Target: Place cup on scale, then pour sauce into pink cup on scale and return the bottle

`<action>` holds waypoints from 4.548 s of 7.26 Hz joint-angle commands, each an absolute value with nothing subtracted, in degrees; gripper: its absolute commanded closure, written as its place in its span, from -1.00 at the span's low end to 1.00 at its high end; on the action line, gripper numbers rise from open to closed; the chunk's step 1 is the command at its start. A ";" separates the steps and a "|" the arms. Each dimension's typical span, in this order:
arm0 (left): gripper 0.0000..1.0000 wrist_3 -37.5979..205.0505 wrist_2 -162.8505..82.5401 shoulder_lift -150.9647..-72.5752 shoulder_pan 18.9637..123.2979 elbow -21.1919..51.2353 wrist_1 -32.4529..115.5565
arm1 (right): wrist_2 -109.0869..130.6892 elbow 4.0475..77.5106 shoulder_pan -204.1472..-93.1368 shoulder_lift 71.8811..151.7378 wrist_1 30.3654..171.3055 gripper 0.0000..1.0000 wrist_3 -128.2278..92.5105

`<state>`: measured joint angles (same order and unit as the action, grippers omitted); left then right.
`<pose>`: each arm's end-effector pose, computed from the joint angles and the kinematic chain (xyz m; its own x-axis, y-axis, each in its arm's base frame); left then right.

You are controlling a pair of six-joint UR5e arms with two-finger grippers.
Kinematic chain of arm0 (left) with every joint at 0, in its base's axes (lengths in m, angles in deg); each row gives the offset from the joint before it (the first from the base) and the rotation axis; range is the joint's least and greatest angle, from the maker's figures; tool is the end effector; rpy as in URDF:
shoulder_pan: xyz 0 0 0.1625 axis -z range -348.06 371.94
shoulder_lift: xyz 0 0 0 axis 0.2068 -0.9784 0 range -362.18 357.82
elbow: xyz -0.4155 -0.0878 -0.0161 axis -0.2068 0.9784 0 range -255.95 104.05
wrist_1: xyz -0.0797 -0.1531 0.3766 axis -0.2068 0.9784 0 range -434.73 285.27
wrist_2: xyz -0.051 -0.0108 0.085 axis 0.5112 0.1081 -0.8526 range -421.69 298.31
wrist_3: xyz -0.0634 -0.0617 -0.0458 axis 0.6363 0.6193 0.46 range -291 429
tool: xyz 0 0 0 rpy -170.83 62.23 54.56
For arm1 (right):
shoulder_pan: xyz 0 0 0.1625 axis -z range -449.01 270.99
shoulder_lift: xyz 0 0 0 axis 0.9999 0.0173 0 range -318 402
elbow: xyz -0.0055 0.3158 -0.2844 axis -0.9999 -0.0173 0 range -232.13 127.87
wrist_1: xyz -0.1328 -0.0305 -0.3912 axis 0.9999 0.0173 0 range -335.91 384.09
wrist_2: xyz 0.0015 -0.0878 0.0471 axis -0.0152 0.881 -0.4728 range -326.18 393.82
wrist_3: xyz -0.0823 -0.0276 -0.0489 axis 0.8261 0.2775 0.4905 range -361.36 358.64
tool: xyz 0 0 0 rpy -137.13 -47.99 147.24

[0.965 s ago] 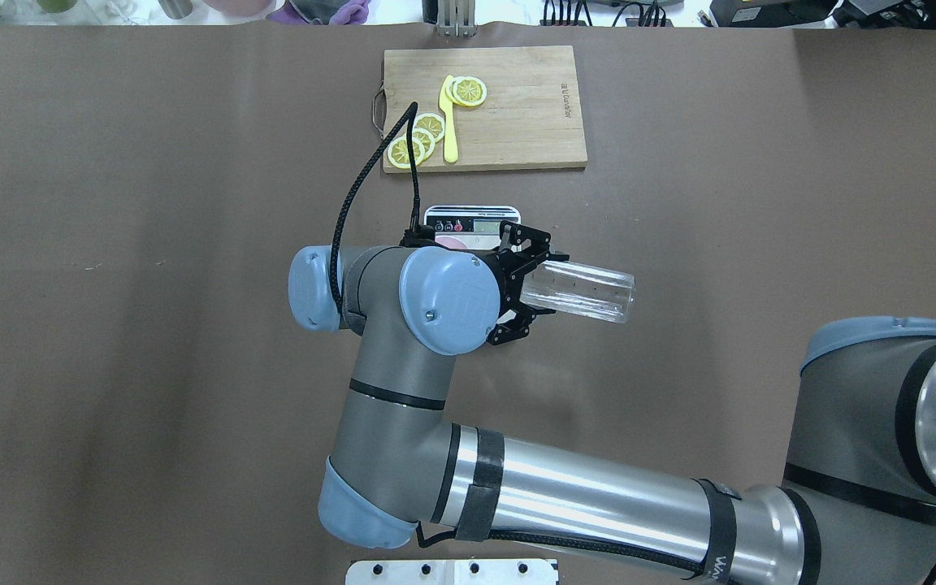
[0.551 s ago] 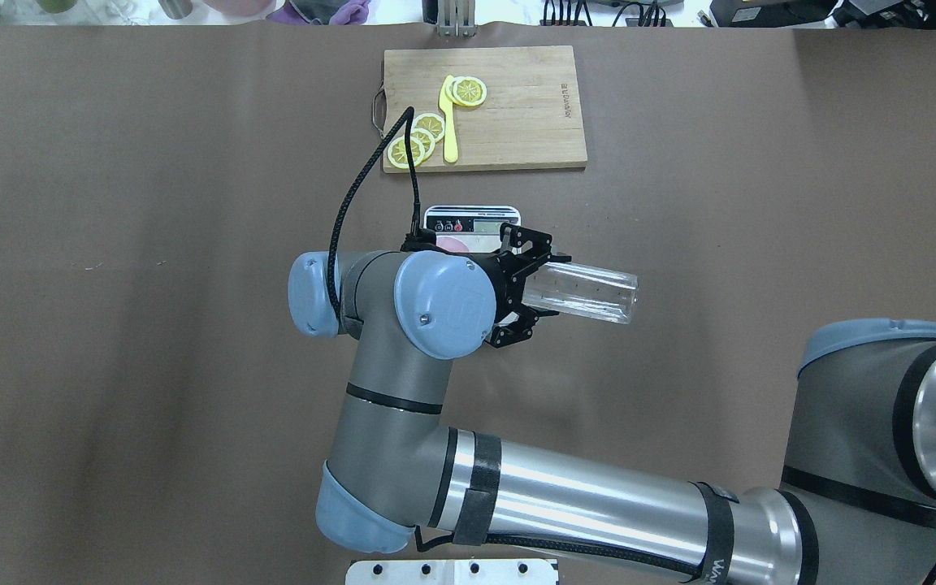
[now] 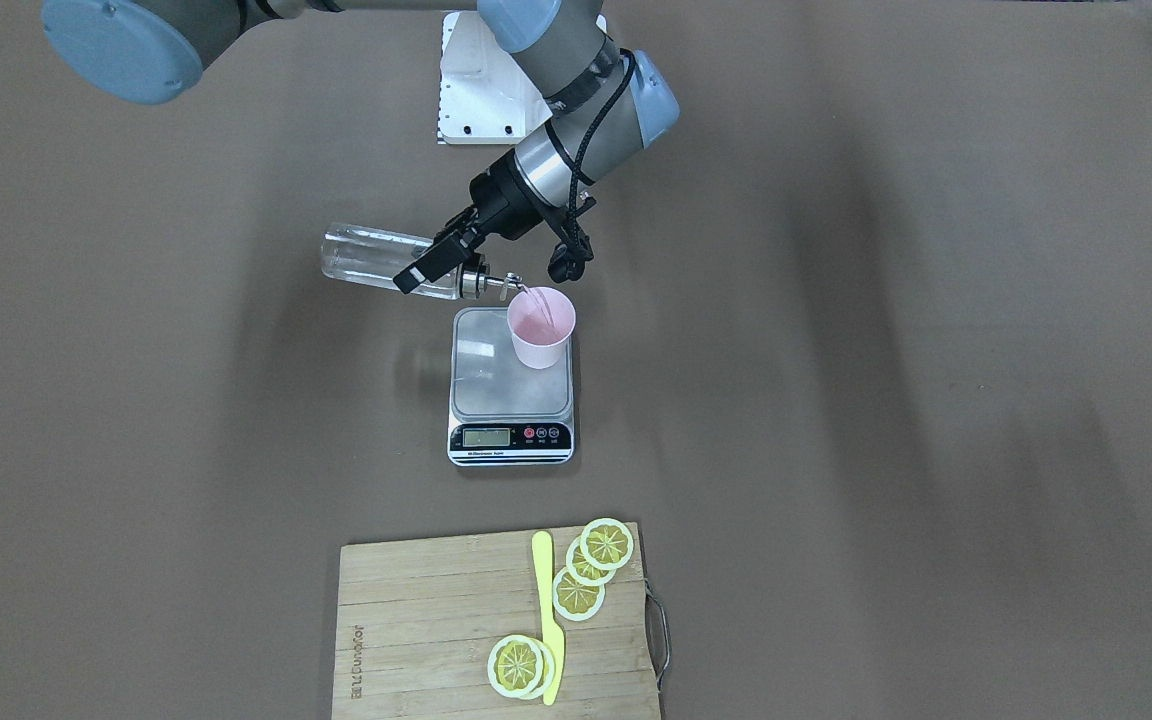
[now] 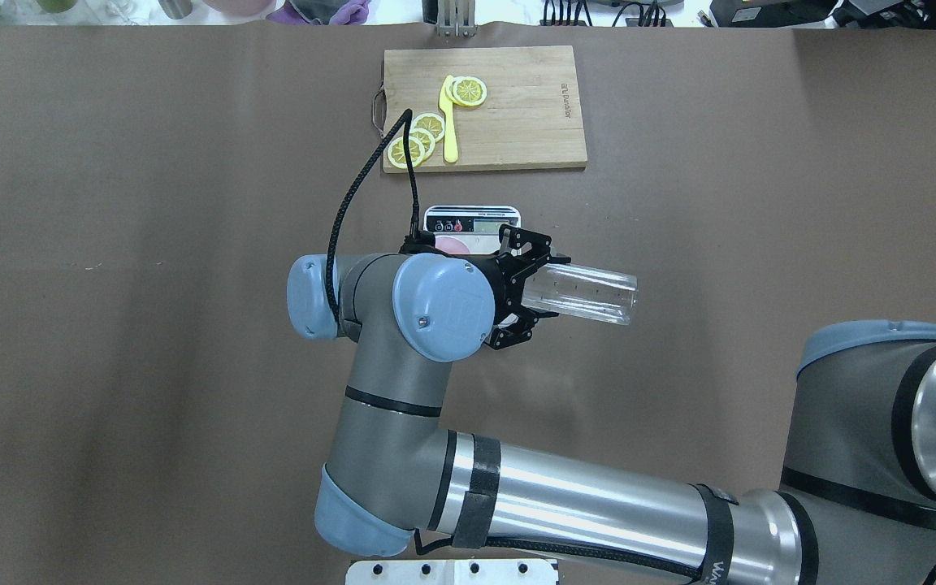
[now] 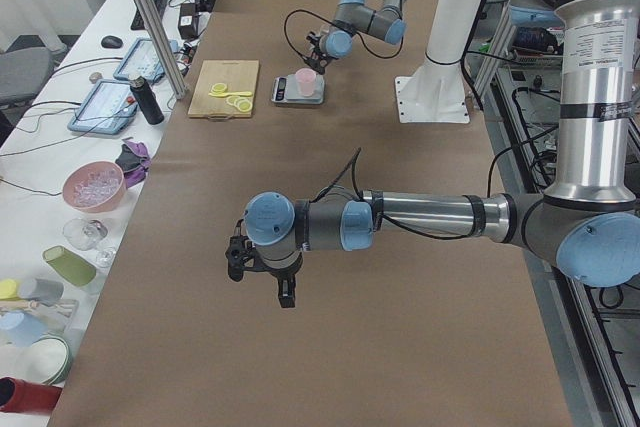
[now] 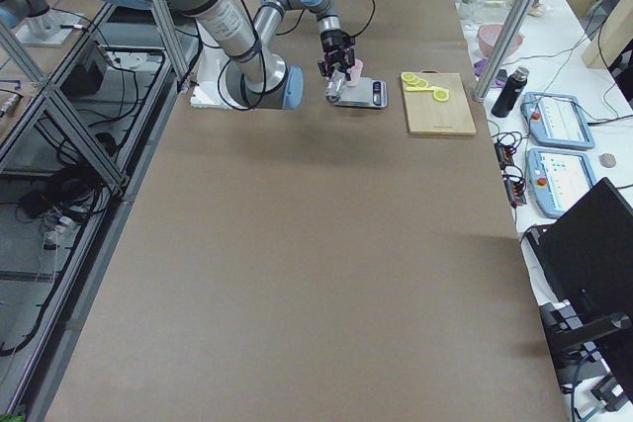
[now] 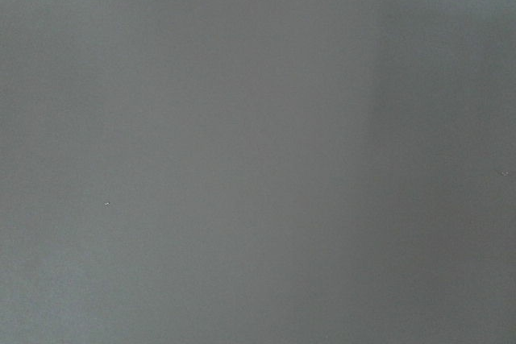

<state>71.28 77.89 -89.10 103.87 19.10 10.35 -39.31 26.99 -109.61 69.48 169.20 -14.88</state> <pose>-0.0732 -0.4633 0.6431 0.6449 -0.1008 -0.7576 0.0596 0.9949 -0.0817 -0.6114 -0.4032 0.1523 0.5299 -0.7948 -0.2958 0.8335 0.5524 0.0088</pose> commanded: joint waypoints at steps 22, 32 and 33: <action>-0.97 74.52 77.79 -94.97 103.43 17.14 10.26 | -52.66 56.93 -127.50 104.10 117.29 0.34 -5.58; -0.97 74.97 73.53 -95.78 103.17 18.00 10.44 | -64.95 58.27 -141.56 121.53 101.43 0.32 -10.57; -0.97 74.80 72.36 -95.95 103.17 18.18 10.53 | -67.31 58.18 -142.70 122.24 101.08 0.32 -12.15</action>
<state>75.01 74.60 -95.83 103.17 17.89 10.42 -64.81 58.52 -141.15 121.16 101.38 -10.36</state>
